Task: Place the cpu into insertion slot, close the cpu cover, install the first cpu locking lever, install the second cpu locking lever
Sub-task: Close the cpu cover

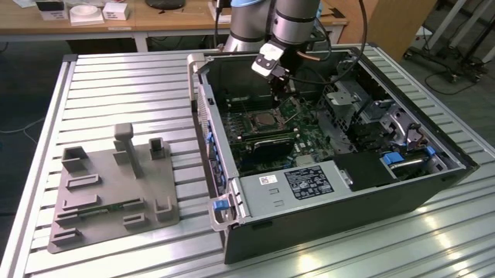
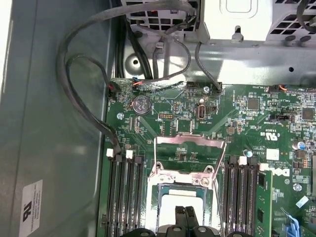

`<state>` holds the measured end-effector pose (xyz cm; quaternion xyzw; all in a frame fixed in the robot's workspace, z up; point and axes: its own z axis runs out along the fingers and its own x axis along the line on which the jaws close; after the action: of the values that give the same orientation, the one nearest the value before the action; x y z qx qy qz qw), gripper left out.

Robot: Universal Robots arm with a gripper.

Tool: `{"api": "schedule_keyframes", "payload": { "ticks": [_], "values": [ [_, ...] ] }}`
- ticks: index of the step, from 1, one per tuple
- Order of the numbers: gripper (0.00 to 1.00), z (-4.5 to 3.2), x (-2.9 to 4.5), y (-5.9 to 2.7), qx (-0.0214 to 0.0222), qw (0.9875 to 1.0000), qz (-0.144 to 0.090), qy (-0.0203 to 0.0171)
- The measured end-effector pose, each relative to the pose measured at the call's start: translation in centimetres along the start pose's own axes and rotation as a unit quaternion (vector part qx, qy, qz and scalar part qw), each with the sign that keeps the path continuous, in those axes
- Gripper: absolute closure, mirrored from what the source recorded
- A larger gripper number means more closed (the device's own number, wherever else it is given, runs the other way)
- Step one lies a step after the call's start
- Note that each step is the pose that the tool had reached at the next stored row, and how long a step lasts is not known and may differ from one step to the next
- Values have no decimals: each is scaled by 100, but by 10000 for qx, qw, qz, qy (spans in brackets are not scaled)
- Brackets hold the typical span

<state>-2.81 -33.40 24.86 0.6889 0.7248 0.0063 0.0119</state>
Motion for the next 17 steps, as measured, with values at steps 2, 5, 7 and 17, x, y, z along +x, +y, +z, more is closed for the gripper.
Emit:
{"api": "schedule_keyframes", "payload": {
  "ticks": [2,5,7,17],
  "values": [
    [90,-18,0,0,0,10000,1,0],
    [90,-63,-1,2,-3,10000,0,0],
    [90,-67,-1,2,-5,10000,0,1],
    [90,-66,-4,86,-4,10000,0,0]
  ]
}}
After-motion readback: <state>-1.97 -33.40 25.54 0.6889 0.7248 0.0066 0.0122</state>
